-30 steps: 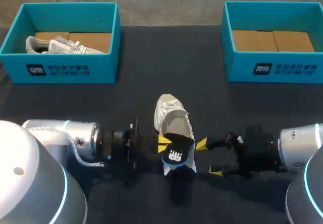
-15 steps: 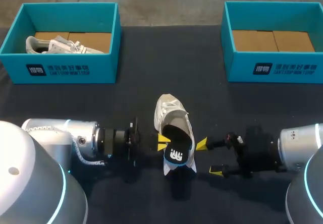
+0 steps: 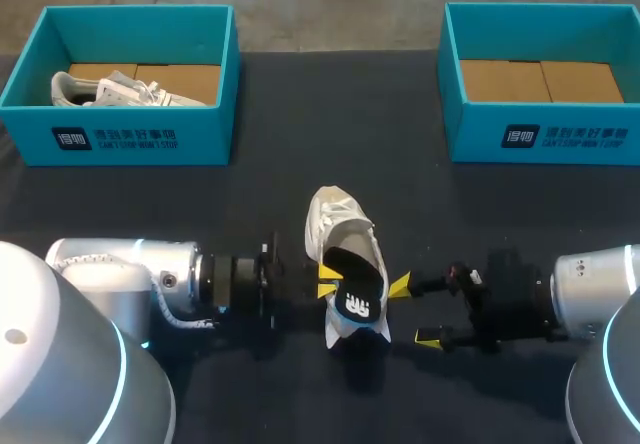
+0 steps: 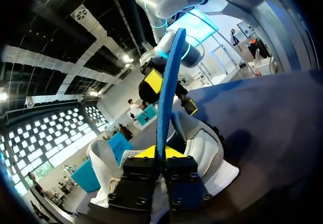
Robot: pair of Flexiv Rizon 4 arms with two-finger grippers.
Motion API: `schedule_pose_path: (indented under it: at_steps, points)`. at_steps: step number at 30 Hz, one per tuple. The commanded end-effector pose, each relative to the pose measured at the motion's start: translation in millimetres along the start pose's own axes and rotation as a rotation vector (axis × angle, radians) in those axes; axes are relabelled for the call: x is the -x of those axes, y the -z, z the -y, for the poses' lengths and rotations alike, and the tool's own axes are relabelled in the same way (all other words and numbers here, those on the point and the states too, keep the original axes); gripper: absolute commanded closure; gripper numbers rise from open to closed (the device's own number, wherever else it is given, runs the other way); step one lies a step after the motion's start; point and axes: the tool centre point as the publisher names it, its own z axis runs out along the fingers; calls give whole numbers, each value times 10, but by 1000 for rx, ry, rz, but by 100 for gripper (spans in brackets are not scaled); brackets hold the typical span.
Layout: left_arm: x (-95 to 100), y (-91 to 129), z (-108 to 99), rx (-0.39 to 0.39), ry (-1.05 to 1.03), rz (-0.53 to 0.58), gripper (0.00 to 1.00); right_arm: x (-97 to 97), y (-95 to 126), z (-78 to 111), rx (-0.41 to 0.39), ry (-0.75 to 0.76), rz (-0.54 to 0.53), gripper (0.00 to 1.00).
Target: Take the shoe out of the shoebox, open the shoe tongue, remove and reinsert the insole, then place the shoe into the shoebox
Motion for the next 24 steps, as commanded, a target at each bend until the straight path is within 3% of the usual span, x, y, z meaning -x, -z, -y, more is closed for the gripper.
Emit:
schedule_pose_path:
  at_steps: [1,12,24]
  points:
    - [4,33,77,4,0,-2,67,-22,-12,10,2,-1,9,0]
    - [23,37,275,-26,-1,7,63,-22,-12,10,2,-1,9,0]
    - [-14,-26,353,-39,-23,-24,69,-22,-12,10,2,-1,9,0]
